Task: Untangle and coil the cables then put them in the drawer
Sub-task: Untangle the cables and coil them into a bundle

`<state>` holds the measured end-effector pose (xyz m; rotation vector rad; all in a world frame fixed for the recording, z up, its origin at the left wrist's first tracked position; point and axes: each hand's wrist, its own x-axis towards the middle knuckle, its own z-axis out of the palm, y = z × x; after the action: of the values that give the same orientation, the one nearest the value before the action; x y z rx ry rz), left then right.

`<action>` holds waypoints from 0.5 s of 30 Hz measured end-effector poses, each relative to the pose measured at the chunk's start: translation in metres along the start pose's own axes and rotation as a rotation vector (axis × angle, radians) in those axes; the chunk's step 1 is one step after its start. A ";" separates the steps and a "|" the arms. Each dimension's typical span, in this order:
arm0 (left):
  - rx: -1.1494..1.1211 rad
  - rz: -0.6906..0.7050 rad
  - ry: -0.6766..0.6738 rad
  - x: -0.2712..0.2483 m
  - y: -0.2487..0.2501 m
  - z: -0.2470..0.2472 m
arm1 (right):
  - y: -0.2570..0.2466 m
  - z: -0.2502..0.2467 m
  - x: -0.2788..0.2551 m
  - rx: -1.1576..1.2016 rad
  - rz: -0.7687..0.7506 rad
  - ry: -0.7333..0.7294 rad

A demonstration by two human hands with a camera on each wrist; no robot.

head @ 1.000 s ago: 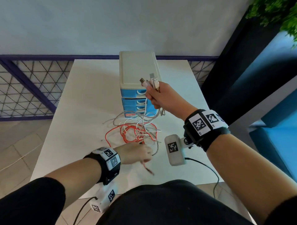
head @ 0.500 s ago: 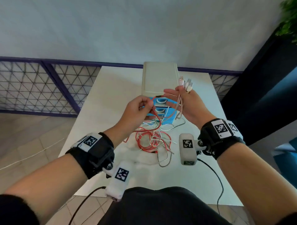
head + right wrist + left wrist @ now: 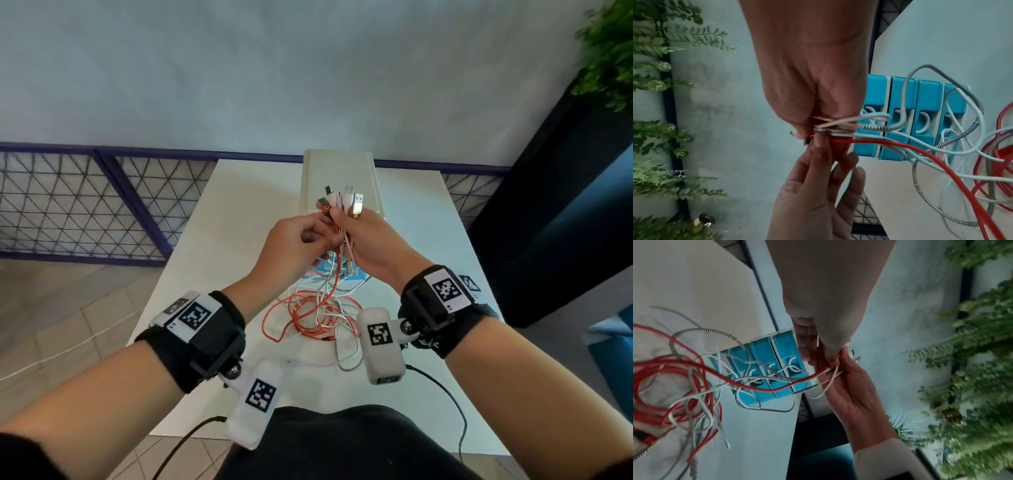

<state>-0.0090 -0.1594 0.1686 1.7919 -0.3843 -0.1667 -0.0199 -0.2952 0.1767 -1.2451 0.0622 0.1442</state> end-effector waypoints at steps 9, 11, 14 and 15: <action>0.371 0.274 0.218 0.015 0.015 -0.020 | -0.010 -0.002 -0.002 -0.073 -0.032 0.060; 0.281 0.244 0.109 0.022 0.023 -0.019 | -0.011 0.002 -0.005 -0.199 -0.033 0.006; 0.298 0.162 -0.012 0.031 0.030 -0.012 | -0.010 0.012 -0.007 -0.395 -0.064 -0.033; 0.334 0.183 -0.017 0.033 0.032 -0.009 | -0.009 0.015 -0.006 -0.426 -0.064 -0.032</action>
<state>0.0189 -0.1688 0.2046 2.0709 -0.6142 0.0128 -0.0249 -0.2843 0.1903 -1.6673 -0.0389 0.1248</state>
